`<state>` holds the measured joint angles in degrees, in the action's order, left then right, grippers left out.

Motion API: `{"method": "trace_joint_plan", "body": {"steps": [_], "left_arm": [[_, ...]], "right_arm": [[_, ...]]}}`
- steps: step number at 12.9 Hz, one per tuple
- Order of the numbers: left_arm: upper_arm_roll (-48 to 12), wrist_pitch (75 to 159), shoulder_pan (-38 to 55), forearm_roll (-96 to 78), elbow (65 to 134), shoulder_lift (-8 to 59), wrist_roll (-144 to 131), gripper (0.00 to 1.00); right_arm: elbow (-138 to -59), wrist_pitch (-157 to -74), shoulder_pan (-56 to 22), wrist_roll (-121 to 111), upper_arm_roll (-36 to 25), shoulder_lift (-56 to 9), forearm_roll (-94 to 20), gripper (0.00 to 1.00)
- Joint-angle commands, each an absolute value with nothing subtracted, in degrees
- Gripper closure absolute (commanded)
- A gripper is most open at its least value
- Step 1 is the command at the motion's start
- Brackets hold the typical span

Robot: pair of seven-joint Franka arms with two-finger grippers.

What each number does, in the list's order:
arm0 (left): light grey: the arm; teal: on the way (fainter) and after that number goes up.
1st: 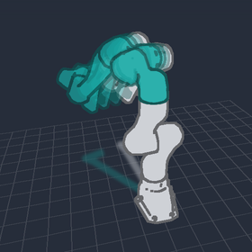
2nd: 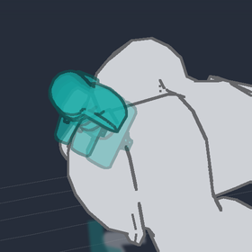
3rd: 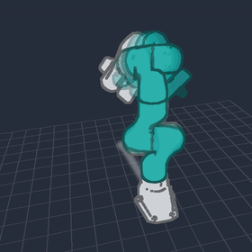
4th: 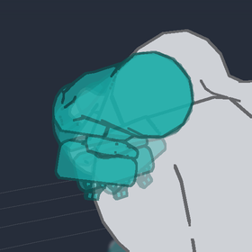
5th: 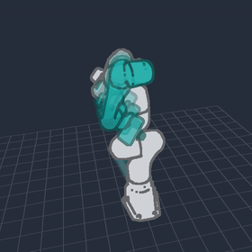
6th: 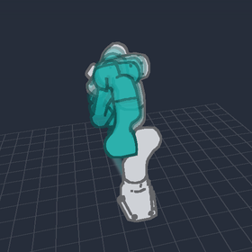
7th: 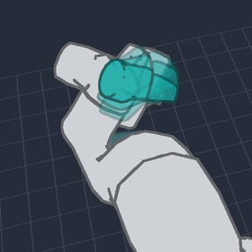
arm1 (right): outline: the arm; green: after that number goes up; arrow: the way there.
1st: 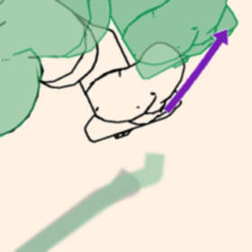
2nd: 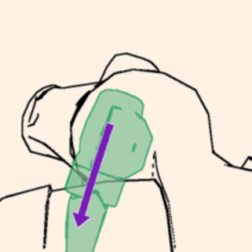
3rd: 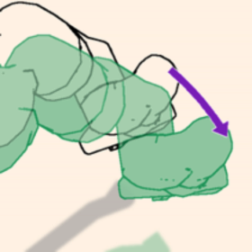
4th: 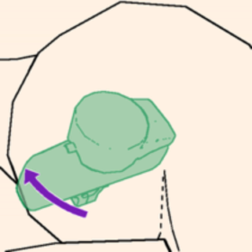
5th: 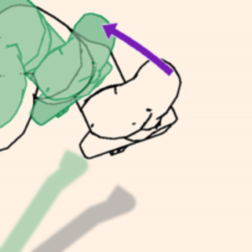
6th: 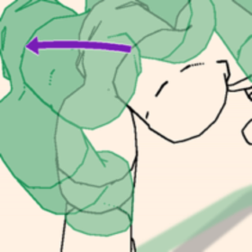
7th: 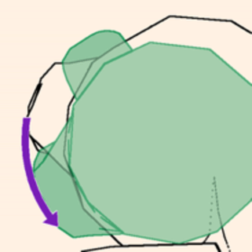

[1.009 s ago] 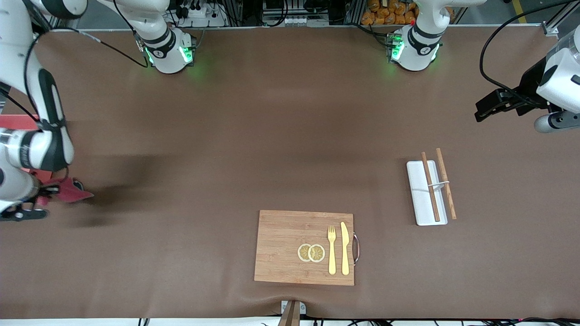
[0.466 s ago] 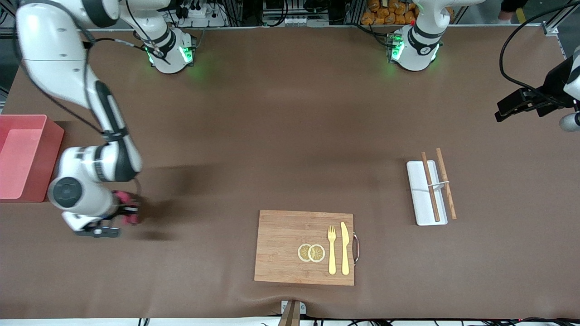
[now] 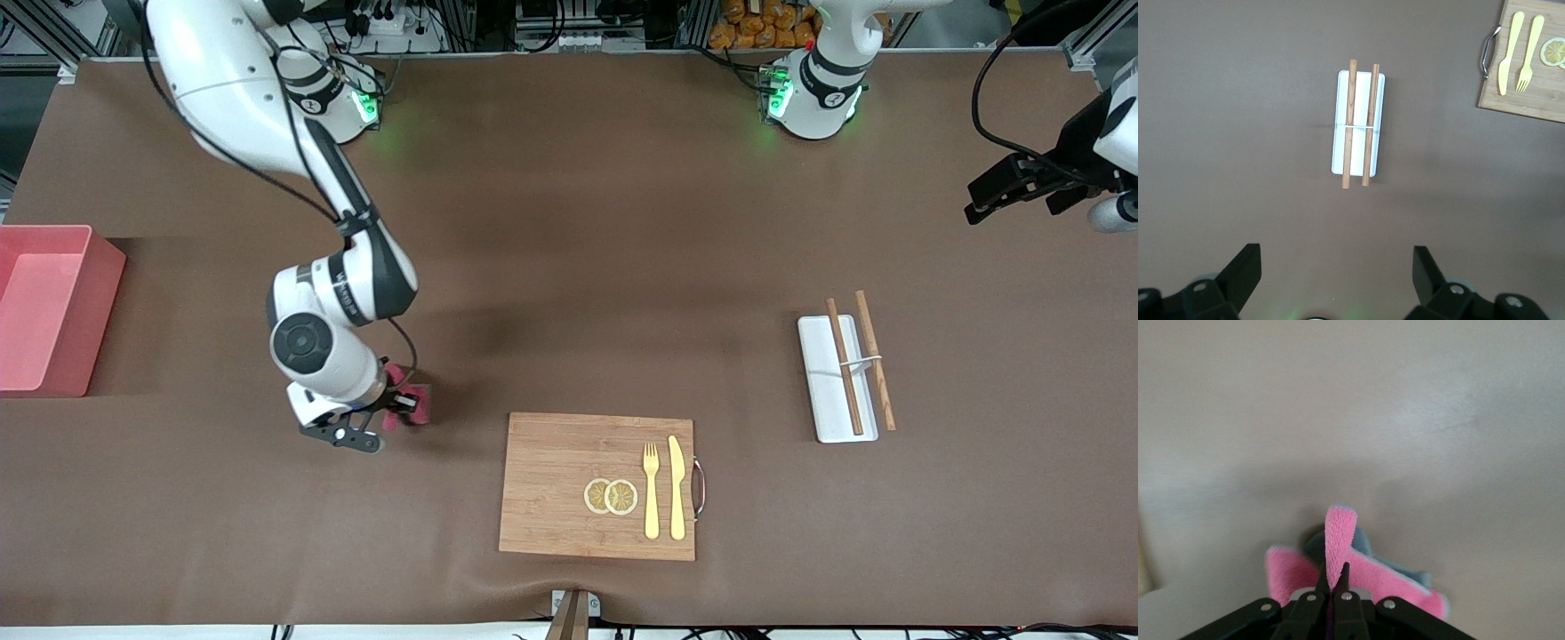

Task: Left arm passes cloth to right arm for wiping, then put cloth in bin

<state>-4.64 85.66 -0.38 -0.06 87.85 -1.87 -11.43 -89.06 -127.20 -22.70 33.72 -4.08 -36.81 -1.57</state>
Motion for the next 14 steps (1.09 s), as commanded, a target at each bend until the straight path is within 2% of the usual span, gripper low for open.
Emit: {"method": "trace_joint_plan", "body": {"steps": [1, 3, 5, 8, 11, 14], "left_arm": [[-5.1, 86.57, -0.97, 0.53, 89.65, -3.43, -11.34, 0.0], [-5.18, 86.57, -0.88, 0.53, 89.65, -3.43, -11.34, 0.0], [-5.19, 86.57, -0.88, 0.44, 89.65, -3.43, -11.34, 0.0], [-5.19, 86.57, -0.88, 0.35, 89.65, -3.6, -11.16, 0.0], [-5.19, 86.48, -0.97, 0.35, 89.65, -3.6, -11.07, 0.0], [-5.19, 86.57, -0.97, 0.35, 89.65, -3.6, -10.72, 0.0]], "right_arm": [[-90.0, -119.39, -21.36, 33.4, -4.83, -28.33, -3.08, 1.0], [-89.91, -113.06, -19.79, 30.87, -5.27, -23.32, -2.02, 1.0], [-90.0, -105.77, -14.88, 21.76, -5.62, -17.96, -2.02, 1.0], [-89.74, -98.45, -3.04, 3.5, -5.89, -12.58, -0.54, 1.0], [-89.12, -98.7, 11.37, -15.5, -5.8, -12.47, 6.23, 1.0], [-88.42, -109.38, 25.01, -34.83, -5.8, -16.68, 6.5, 1.0]]}}
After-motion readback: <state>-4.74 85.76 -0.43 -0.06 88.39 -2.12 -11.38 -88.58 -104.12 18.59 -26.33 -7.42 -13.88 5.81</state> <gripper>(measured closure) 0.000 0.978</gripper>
